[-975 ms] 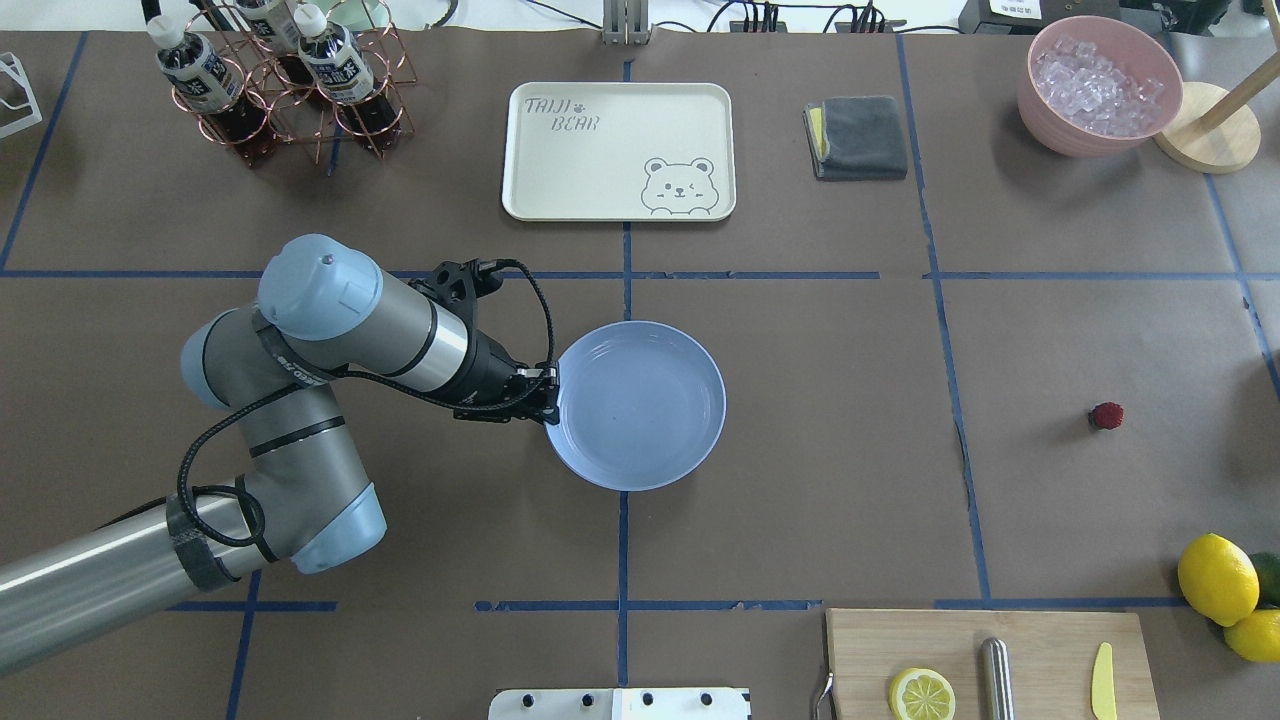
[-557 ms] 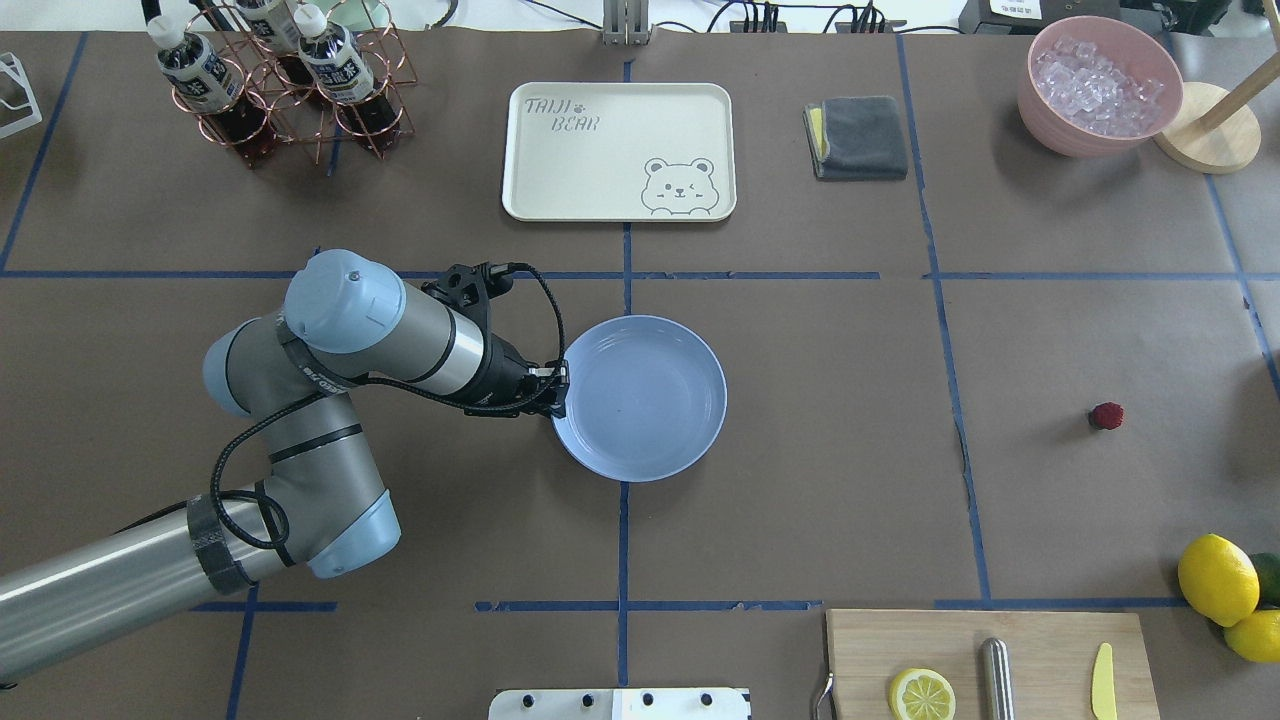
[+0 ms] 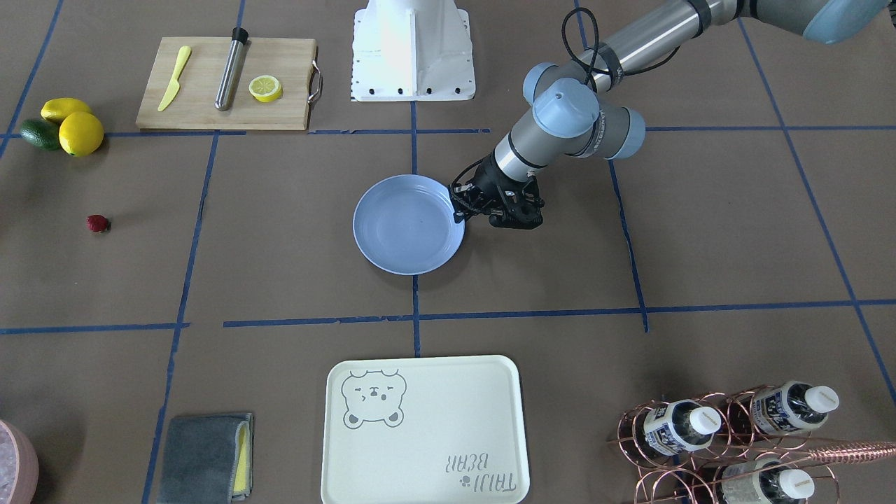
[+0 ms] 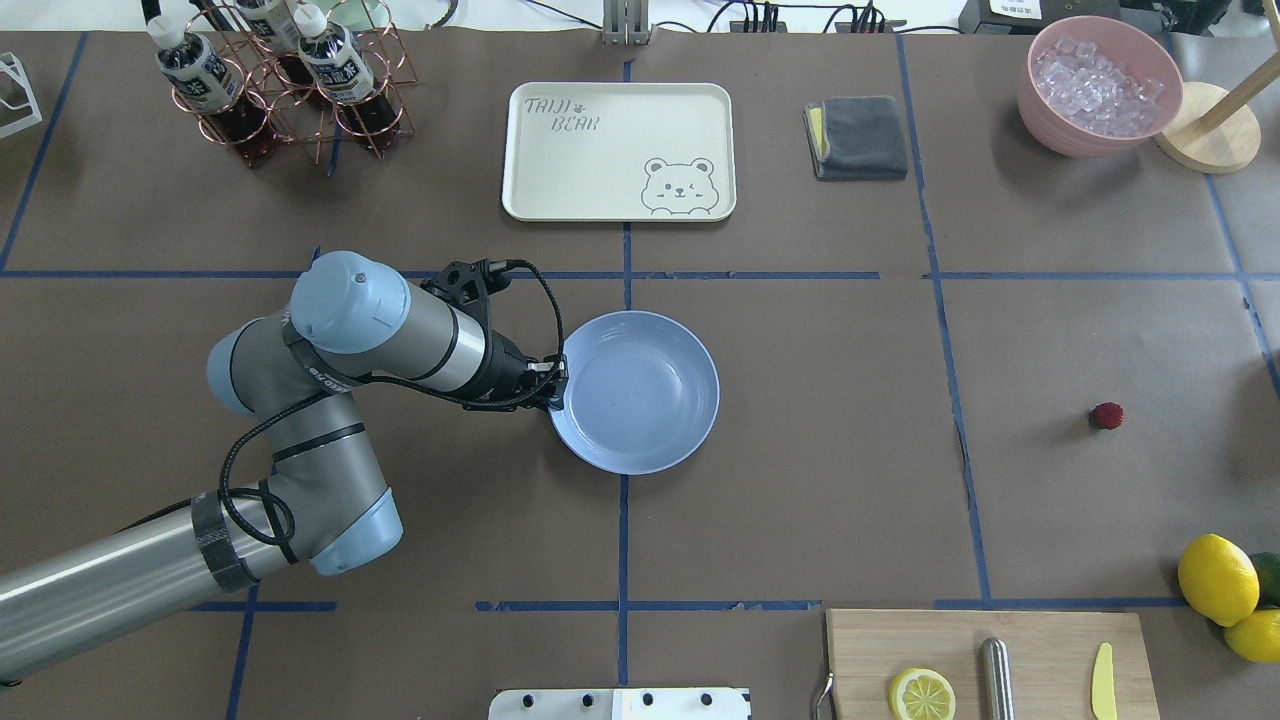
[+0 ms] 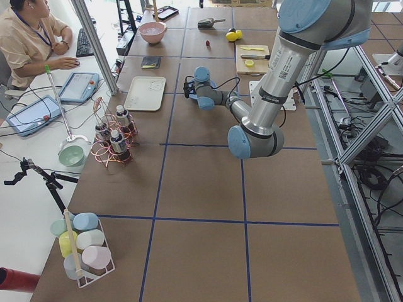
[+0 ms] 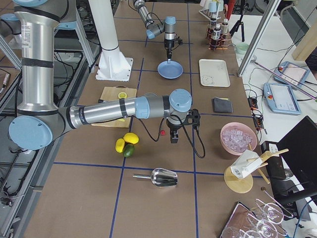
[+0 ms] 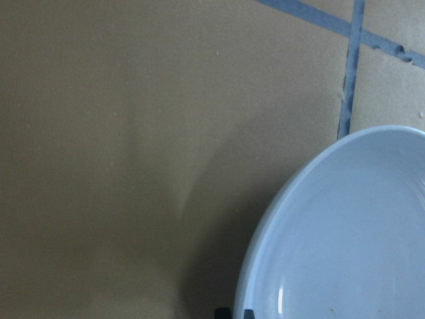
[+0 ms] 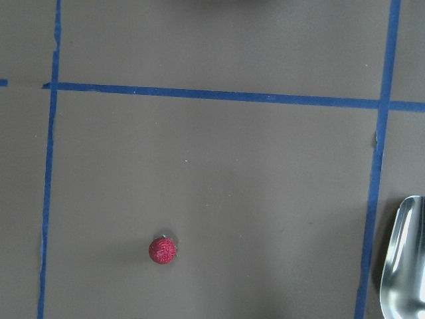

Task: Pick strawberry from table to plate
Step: 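Release the plate with the left gripper while the right gripper moves toward the strawberry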

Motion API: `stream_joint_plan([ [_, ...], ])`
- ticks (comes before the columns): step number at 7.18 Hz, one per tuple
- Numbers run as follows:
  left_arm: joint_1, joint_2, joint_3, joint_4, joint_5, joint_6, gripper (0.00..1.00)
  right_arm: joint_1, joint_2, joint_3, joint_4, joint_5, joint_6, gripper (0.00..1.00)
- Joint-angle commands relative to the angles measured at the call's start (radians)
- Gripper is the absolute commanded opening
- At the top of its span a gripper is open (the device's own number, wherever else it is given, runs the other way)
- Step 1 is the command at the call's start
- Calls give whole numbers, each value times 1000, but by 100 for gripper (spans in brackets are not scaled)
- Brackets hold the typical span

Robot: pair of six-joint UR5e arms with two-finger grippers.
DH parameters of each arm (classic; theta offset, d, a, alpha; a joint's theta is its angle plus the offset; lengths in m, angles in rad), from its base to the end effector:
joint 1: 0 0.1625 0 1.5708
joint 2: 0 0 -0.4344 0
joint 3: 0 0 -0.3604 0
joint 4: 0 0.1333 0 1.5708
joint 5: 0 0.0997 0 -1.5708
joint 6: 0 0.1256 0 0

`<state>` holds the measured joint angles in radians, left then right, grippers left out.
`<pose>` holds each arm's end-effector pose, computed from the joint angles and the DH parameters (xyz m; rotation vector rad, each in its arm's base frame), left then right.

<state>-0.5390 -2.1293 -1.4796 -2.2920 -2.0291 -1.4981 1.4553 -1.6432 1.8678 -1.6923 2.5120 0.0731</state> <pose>0.5554 -0.4227 0.3181 -0.0326 1.2303 -0.1338 -0.0176 -0.4275 0.5788 0.0064 -0.9454 -0.0877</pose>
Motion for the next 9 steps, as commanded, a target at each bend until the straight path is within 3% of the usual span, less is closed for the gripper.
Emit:
stream_joint_plan([
  [1,-4,3,-2,0,13,-1,51,-22,6,1,0,55,1,100],
  [3,-59,9,-37,0,3,-1,54,-68,29,1,50,57,37,100],
  [4,-70,26,-77,0,-3,-1,55,-125,11,-6,175,27,185,100],
  [5,-72,34,-102,0,-6,-2,57,-210,-42,-6,362,-64,311,100],
  [6,-72,34,-103,2,-6,-4,58,-325,-58,-7,531,-190,558,100],
  [7,-73,34,-105,2,-5,-4,58,-430,-66,-19,650,-305,749,100],
  [9,-75,34,-105,0,-3,-5,60,-510,-79,-38,691,-351,821,100],
])
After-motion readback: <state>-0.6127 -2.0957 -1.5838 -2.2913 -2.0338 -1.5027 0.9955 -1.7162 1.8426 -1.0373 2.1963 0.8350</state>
